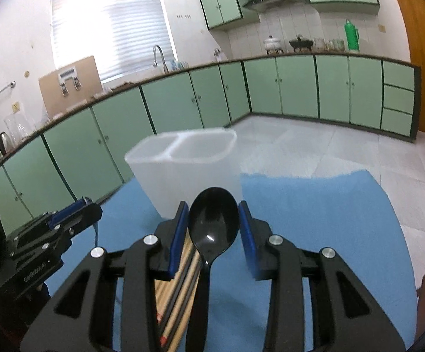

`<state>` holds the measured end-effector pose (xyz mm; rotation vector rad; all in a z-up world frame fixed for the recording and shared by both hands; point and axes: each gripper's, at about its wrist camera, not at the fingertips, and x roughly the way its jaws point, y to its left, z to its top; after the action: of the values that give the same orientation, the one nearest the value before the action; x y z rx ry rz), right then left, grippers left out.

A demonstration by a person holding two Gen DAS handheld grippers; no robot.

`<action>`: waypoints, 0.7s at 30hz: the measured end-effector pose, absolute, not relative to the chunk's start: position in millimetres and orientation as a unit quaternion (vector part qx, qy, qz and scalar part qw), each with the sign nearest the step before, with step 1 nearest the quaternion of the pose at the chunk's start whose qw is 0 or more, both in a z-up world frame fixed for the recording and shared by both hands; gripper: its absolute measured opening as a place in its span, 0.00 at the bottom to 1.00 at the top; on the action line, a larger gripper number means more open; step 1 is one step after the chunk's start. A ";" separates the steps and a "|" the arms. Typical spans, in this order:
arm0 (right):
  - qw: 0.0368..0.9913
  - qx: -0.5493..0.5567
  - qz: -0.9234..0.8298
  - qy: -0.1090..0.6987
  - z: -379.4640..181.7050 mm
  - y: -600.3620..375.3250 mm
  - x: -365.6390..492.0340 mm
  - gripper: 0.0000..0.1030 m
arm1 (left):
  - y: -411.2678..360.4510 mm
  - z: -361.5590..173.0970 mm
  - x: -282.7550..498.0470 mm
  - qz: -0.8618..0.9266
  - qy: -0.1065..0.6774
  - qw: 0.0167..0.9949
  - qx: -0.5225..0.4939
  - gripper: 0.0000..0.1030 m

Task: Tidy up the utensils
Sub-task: 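Lift the metal spoon with the left tool into the holder while the right tool drops the black spoon in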

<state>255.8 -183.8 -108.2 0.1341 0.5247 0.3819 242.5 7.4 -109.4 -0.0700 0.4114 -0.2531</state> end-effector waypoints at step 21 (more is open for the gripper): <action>0.964 0.104 0.214 0.116 -18.6 -187.1 344.9 0.32 | 16.1 23.3 277.0 -0.125 0.028 0.990 -0.050 0.27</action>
<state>344.9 -187.1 -18.6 0.2105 0.2348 0.4332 277.0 16.1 23.3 -0.1009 0.0569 -0.2518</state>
